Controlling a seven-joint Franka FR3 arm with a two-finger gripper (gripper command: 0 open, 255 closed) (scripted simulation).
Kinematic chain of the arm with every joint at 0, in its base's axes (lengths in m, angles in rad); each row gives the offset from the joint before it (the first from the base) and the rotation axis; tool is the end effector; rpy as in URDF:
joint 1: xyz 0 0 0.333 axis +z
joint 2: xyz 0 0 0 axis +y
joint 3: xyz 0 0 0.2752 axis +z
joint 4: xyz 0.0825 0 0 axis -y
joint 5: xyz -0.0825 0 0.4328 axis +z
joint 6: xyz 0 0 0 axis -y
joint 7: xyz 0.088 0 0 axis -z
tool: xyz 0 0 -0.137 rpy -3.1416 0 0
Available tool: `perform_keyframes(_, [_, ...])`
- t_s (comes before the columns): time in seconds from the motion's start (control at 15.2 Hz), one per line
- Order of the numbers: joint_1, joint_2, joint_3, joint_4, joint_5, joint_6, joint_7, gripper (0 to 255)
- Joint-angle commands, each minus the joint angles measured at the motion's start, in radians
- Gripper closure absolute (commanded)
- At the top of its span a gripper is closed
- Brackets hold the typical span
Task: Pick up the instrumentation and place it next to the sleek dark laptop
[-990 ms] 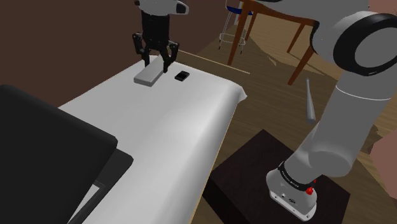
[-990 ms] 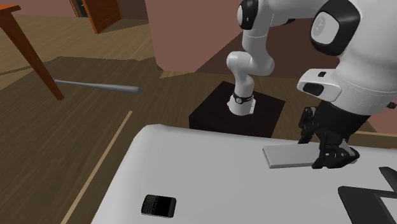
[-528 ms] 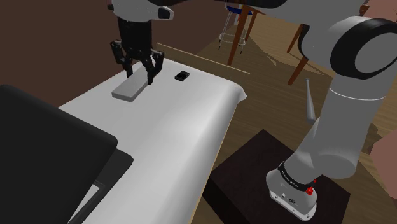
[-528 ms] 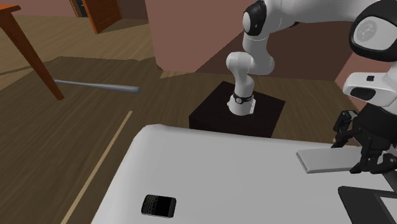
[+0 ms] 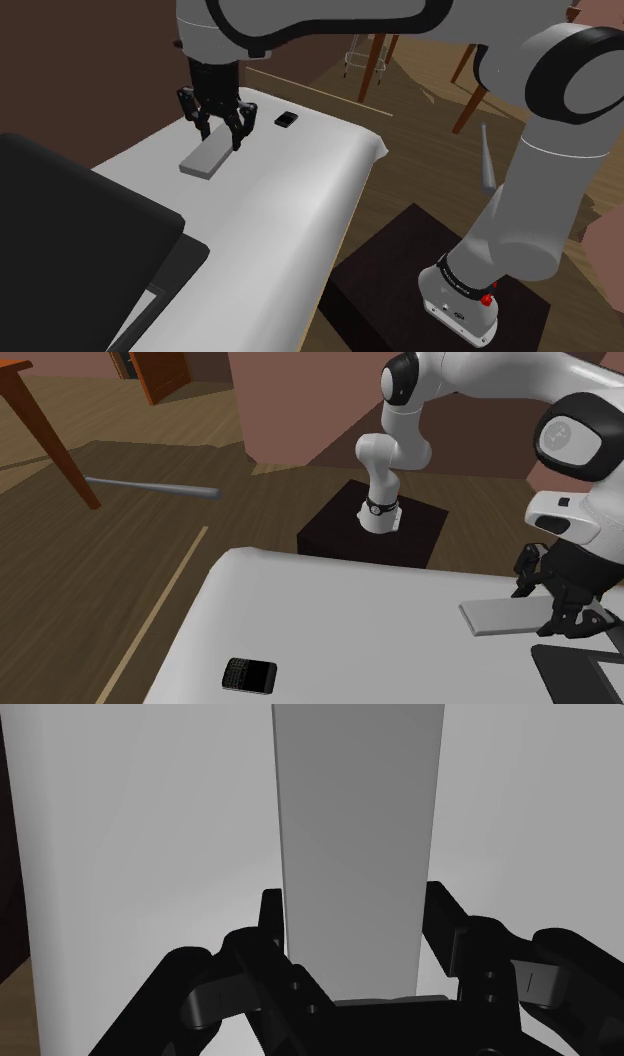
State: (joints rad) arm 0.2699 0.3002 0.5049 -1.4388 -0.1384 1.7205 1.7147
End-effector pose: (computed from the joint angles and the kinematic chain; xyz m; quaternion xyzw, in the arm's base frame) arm 0.5210 0.4416 0.4635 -0.8913 0.4532 0.0000 0.0098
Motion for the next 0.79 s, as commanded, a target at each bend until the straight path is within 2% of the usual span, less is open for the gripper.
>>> perform_keyframes(0.0, [-0.003, -0.002, -0.001, -0.03, 0.0, 0.029, 0.0, 255])
perform_keyframes(0.73, [-0.012, 0.005, -0.006, -0.17, -0.006, 0.174, 0.007, 255])
